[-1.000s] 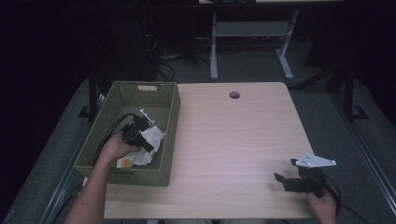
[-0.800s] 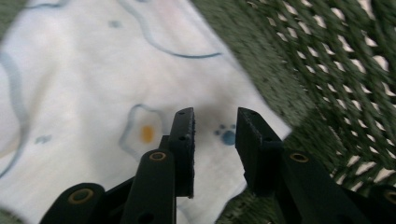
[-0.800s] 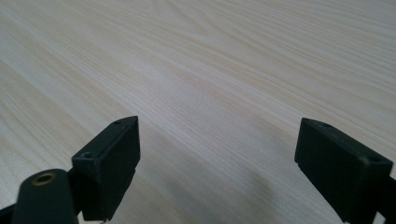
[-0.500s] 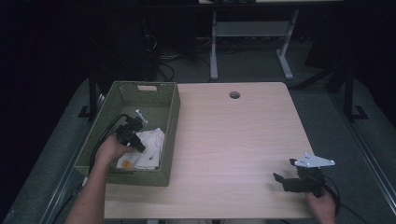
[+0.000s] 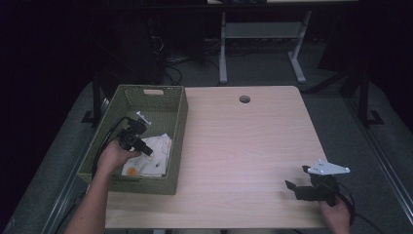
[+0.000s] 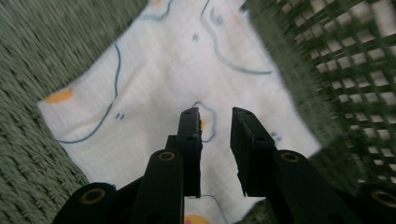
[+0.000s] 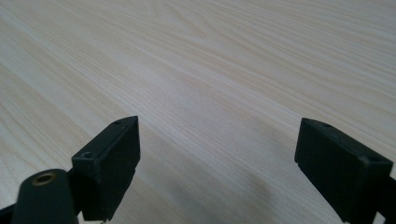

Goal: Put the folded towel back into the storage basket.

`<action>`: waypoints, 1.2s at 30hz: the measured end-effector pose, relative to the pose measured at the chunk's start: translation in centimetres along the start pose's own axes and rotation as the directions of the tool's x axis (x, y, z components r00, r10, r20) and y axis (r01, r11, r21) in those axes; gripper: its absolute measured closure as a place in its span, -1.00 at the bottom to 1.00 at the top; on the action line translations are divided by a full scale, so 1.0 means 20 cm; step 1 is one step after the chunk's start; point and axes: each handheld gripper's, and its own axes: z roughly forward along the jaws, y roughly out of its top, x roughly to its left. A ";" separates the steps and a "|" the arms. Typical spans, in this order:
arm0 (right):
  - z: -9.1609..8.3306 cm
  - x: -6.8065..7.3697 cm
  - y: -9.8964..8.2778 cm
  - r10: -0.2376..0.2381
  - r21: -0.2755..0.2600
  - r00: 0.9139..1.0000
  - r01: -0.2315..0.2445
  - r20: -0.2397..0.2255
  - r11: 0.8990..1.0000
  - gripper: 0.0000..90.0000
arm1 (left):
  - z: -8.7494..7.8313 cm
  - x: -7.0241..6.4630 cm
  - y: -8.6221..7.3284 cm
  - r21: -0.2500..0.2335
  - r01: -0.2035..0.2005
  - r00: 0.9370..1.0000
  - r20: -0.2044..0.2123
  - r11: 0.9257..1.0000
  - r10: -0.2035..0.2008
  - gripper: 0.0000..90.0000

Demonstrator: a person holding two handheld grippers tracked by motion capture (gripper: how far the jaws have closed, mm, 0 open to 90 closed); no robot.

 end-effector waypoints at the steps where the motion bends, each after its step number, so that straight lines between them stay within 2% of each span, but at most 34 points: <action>1: 0.00 0.00 0.00 0.002 0.001 1.000 -0.002 0.000 1.000 -0.70 | -0.02 -0.01 0.00 -0.015 -0.004 1.000 0.000 1.000 0.004 0.62; 2: 0.00 0.00 0.00 0.004 0.002 1.000 -0.004 0.000 1.000 -0.70 | -0.03 -0.02 0.00 -0.028 -0.001 1.000 0.005 1.000 0.001 0.61; 5: -0.01 0.00 0.00 0.003 0.000 1.000 -0.003 0.001 1.000 -0.70 | -0.08 -0.05 -0.01 -0.075 -0.022 1.000 0.020 0.997 0.024 0.59; 7: -0.01 0.00 0.00 0.002 -0.003 1.000 -0.002 -0.001 1.000 -0.70 | -0.09 -0.07 -0.02 -0.103 -0.018 0.999 0.030 0.994 0.021 0.56; 11: 0.00 0.00 0.00 0.004 -0.001 1.000 -0.004 -0.003 1.000 -0.70 | -0.10 -0.09 -0.03 -0.128 -0.029 0.999 0.023 0.991 0.032 0.51; 13: 0.00 0.00 0.00 0.003 -0.002 1.000 -0.003 -0.003 1.000 -0.70 | -0.12 -0.10 -0.04 -0.151 -0.017 0.999 0.027 0.988 0.022 0.48; 17: 0.00 0.00 0.00 0.007 0.000 1.000 -0.007 0.000 1.000 -0.70 | -0.16 -0.11 -0.05 -0.201 -0.006 0.999 0.044 0.980 0.015 0.44; 22: 0.00 0.00 -0.01 0.014 0.001 1.000 -0.014 0.003 1.000 -0.70 | -0.21 -0.12 -0.08 -0.263 -0.001 0.997 0.072 0.965 0.020 0.41; 25: 0.00 0.00 -0.01 0.012 0.004 1.000 -0.012 0.003 1.000 -0.70 | -0.23 -0.13 -0.10 -0.290 0.004 0.996 0.088 0.957 0.022 0.41; 28: 0.00 0.00 -0.01 0.010 0.006 1.000 -0.010 0.004 1.000 -0.70 | -0.24 -0.13 -0.11 -0.301 0.005 0.995 0.094 0.954 0.025 0.41; 33: 0.00 0.00 -0.01 0.011 0.006 1.000 -0.011 0.005 1.000 -0.70 | -0.26 -0.13 -0.13 -0.341 0.024 0.992 0.124 0.940 0.020 0.41; 35: 0.00 0.00 -0.01 0.011 0.005 1.000 -0.011 0.005 1.000 -0.70 | -0.28 -0.13 -0.14 -0.361 0.035 0.990 0.141 0.932 0.018 0.39; 36: 0.00 0.00 -0.01 0.010 0.005 1.000 -0.010 0.005 1.000 -0.70 | -0.28 -0.13 -0.14 -0.364 0.030 0.990 0.141 0.931 0.023 0.39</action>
